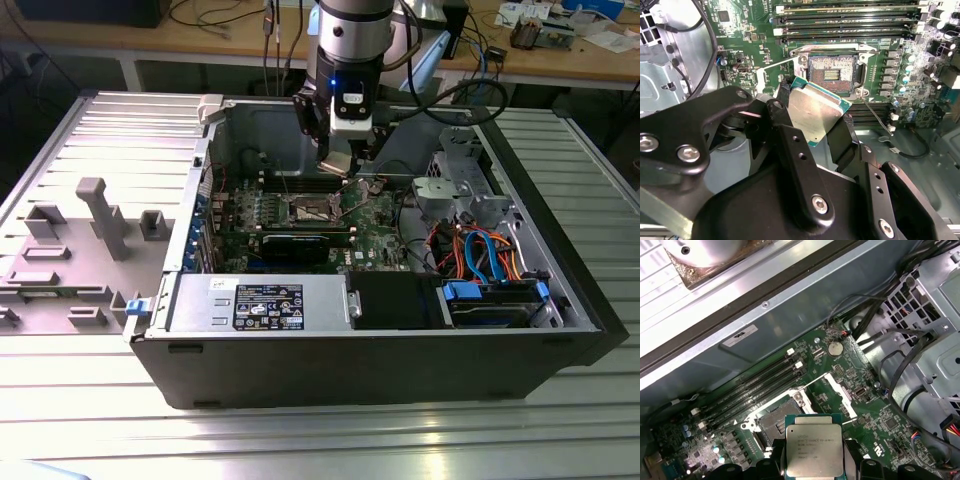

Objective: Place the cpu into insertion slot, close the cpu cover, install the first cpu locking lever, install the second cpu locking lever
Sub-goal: 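Place the cpu into insertion slot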

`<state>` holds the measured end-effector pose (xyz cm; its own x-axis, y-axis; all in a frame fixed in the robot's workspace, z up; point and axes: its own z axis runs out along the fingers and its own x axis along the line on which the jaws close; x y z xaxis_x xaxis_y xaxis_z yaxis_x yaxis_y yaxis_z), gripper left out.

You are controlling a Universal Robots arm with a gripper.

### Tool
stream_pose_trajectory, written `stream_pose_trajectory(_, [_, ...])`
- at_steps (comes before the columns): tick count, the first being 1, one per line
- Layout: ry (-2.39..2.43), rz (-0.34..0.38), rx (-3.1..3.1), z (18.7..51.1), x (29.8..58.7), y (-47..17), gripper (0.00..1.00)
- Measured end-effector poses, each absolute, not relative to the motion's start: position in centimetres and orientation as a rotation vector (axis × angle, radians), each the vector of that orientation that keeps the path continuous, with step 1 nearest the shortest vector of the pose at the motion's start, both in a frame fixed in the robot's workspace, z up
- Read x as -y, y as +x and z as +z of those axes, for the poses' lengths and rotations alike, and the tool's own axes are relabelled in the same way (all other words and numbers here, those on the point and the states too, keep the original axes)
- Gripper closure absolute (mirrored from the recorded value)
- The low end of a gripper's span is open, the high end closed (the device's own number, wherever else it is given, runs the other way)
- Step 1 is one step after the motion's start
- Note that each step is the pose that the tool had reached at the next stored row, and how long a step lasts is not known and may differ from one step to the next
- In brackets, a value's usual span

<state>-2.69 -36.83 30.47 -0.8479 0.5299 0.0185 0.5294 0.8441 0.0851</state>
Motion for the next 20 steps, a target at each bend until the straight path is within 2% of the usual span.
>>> stream_pose_trajectory(20, [0.923,0.136,-2.992,30.43,36.83,-2.69,0.45])
